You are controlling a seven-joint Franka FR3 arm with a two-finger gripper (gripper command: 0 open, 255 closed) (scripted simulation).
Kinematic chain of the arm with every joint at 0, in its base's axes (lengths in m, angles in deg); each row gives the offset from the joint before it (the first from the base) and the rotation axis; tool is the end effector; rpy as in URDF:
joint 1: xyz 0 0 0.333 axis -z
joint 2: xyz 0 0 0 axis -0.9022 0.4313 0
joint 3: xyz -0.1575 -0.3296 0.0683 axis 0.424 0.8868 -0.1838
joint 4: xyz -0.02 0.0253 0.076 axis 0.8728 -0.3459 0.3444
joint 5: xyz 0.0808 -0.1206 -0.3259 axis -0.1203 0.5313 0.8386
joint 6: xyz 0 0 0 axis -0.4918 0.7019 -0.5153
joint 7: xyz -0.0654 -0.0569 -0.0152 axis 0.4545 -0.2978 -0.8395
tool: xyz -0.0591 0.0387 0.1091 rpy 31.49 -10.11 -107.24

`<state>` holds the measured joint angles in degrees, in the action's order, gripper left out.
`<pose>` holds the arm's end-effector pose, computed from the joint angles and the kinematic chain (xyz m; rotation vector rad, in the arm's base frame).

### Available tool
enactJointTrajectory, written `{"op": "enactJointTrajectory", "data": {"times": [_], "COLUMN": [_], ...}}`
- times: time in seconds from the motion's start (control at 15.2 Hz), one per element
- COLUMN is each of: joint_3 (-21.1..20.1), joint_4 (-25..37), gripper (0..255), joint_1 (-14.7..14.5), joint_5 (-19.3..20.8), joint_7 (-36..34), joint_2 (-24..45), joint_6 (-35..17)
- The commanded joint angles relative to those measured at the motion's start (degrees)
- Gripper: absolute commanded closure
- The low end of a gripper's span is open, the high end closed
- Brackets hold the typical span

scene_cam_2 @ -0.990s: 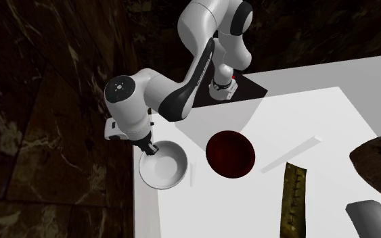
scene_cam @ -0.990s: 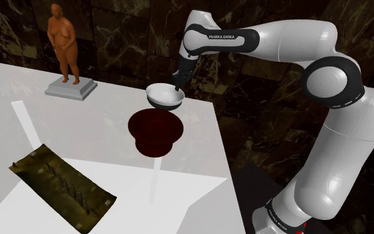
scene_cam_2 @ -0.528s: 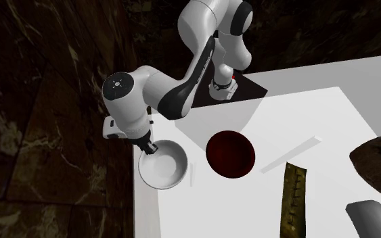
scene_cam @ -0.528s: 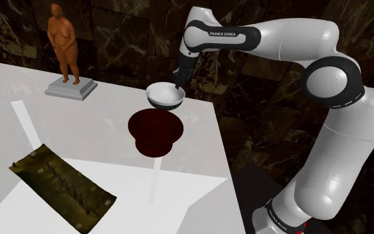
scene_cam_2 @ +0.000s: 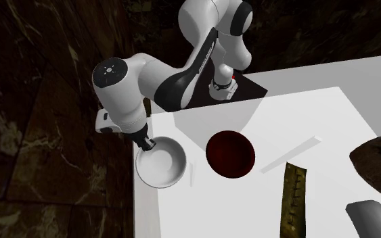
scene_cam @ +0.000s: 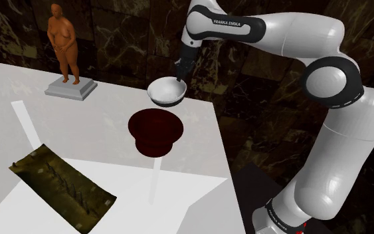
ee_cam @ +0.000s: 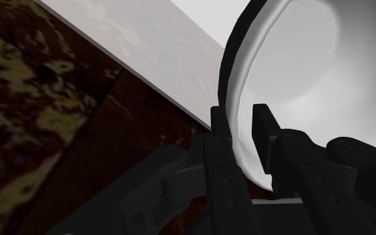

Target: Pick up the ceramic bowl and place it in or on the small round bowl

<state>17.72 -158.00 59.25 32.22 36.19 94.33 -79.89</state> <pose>0.6245 0.0828 0.5805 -3.1201 -0.1842 -0.1376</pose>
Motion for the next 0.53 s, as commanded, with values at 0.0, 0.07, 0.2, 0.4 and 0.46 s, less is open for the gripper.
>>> {"op": "enactJointTrajectory", "data": {"times": [0.0, 0.07, 0.2, 0.4, 0.46], "joint_3": [0.0, 0.0, 0.0, 0.0, 0.0], "joint_4": [1.5, 2.4, 4.4, 7.5, 8.7], "gripper": [255, 255, 255, 255, 255], "joint_1": [0.0, 0.0, 0.0, 0.0, -0.1], "joint_5": [0.0, 0.0, 0.0, 0.0, 0.1], "joint_7": [0.0, 0.0, 0.0, 0.0, 0.0], "joint_2": [-0.1, 0.0, 0.3, 0.9, 1.1], "joint_6": [1.6, 2.4, 4.1, 6.6, 7.5]}}
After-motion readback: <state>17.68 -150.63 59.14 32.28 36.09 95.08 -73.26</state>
